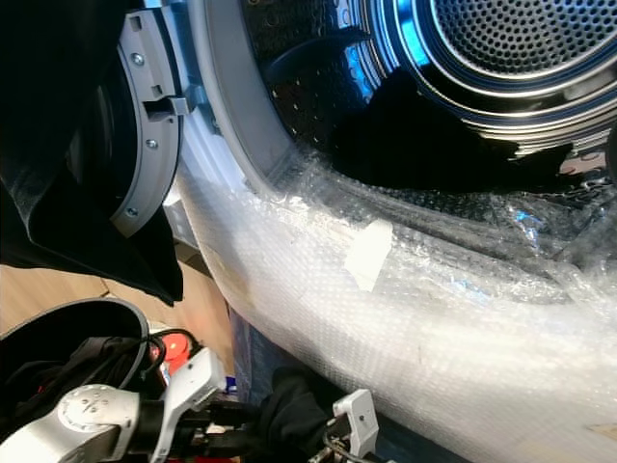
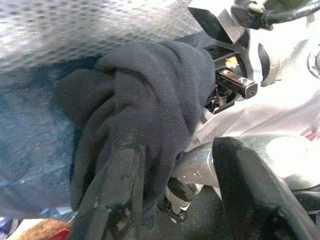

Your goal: Clothes washing

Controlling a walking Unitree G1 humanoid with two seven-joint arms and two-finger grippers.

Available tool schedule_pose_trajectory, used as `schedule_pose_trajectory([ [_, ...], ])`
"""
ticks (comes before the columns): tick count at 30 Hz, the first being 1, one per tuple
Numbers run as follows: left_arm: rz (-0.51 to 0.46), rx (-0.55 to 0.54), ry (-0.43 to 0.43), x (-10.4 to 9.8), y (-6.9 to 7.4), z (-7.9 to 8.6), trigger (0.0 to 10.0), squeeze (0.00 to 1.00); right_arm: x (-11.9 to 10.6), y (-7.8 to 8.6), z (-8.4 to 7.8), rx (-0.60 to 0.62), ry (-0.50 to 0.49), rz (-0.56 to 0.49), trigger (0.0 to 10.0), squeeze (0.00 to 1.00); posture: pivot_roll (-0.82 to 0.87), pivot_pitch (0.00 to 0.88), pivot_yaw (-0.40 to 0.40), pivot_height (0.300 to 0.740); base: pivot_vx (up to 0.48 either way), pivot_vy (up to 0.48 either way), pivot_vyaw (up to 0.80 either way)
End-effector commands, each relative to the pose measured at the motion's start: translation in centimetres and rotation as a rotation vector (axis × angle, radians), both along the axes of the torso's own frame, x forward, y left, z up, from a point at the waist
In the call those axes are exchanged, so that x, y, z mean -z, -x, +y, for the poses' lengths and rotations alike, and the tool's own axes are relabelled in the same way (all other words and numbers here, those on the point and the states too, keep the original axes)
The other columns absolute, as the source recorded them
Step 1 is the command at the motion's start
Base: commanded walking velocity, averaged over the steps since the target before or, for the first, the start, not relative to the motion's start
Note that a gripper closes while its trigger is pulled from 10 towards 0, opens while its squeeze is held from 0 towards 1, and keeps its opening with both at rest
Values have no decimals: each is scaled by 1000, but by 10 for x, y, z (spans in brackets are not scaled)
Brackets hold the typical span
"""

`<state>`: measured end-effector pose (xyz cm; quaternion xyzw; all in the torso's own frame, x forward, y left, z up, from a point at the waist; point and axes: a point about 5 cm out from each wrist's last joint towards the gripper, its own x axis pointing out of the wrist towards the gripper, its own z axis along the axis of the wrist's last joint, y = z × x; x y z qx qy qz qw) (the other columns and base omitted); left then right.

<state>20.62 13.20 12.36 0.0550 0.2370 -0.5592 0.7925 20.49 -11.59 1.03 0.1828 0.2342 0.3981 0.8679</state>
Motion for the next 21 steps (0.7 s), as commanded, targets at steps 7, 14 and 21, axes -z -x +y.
schedule_pose_trajectory([
  [7, -53, -201, -37, -15, 3, 35, 10000, 1000, -2, -1, -5, -13, -14, -13, 0, 0, 49, 48, 33, 740, 0, 0, 0],
  [14, -212, -544, -151, -6, -17, 64, 10000, 1000, -3, 4, -8, -49, -9, -16, 0, 0, 50, 40, 34, 740, 0, 0, 0],
  [21, -286, -924, -193, 15, -39, 88, 10000, 1000, -6, 12, -10, -87, -20, -20, 0, 0, 37, 18, 37, 740, 0, 0, 0],
])
